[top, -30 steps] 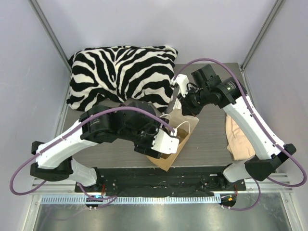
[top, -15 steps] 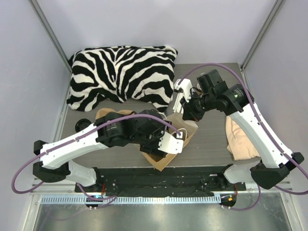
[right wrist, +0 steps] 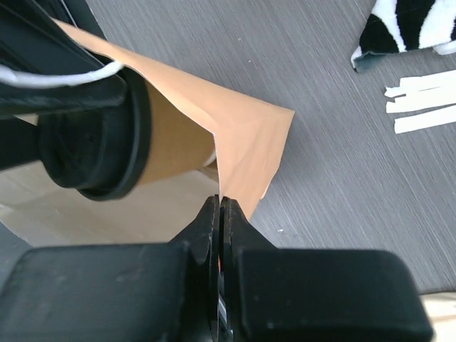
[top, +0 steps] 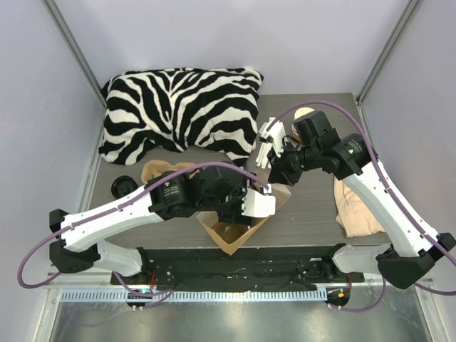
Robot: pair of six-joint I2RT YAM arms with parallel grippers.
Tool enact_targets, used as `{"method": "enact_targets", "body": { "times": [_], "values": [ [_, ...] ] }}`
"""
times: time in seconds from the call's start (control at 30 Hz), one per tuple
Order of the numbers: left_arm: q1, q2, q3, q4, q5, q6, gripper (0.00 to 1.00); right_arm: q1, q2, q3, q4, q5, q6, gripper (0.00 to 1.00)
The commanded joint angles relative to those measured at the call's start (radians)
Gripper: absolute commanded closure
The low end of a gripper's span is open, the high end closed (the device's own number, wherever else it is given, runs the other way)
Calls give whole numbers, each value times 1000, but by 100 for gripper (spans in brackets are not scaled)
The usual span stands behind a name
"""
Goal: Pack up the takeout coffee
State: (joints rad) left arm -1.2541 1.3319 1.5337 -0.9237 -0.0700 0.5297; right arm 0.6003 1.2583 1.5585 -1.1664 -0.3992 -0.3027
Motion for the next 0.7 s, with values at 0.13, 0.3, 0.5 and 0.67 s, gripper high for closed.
{"method": "enact_targets", "body": {
  "times": [0.13,0.3,0.5,0.67],
  "values": [
    [39,-71,-95,203,98,-80,94,9,-48,-11,30,-30,53,63],
    [41,-86,-115,197,102,-59,94,7,-28,83,-10,-15,106,24],
    [48,-83,-129,197,111,-57,95,7,-34,129,-50,-58,137,2],
    [71,-85,-130,198,114,-62,95,7,-49,104,-95,-110,94,2]
  ]
}}
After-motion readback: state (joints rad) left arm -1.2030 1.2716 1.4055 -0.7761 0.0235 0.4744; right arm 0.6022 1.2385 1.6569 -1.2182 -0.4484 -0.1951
